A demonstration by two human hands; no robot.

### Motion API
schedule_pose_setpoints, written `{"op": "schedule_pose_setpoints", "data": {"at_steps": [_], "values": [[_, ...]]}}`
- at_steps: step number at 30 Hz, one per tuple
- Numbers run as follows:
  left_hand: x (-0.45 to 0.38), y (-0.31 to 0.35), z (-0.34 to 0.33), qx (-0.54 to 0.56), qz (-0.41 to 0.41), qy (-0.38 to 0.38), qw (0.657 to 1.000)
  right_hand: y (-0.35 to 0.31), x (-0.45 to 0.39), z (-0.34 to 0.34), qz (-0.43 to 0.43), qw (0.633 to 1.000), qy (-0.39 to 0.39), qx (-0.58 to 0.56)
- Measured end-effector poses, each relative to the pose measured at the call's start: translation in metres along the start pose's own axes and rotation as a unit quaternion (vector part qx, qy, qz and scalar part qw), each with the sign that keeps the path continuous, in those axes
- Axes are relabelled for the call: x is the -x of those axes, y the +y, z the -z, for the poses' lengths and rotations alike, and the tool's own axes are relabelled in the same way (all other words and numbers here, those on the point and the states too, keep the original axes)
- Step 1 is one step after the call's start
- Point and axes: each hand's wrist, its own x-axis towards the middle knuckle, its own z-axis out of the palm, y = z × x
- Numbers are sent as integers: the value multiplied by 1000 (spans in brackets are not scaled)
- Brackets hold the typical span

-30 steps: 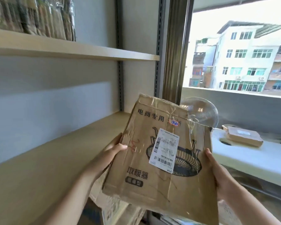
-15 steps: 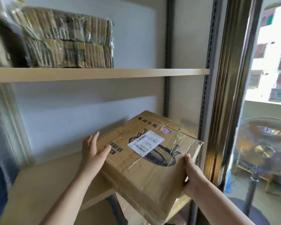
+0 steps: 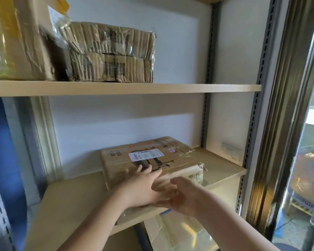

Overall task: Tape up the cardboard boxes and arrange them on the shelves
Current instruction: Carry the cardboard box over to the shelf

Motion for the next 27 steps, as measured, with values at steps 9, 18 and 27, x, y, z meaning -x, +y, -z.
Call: {"op": "schedule_pose_setpoints", "data": {"at_steps": [9,18,27], "values": [[9,-54,-20,-112,-68,226,965,-45,-55,85,223,880,309,284],[68,-87,-6,-6,-41,236,971,-48,-82,82,94,992,-40,68],[82,-62,-43,-41,40,346,936,-52,-71,65,178,962,45,203]]}}
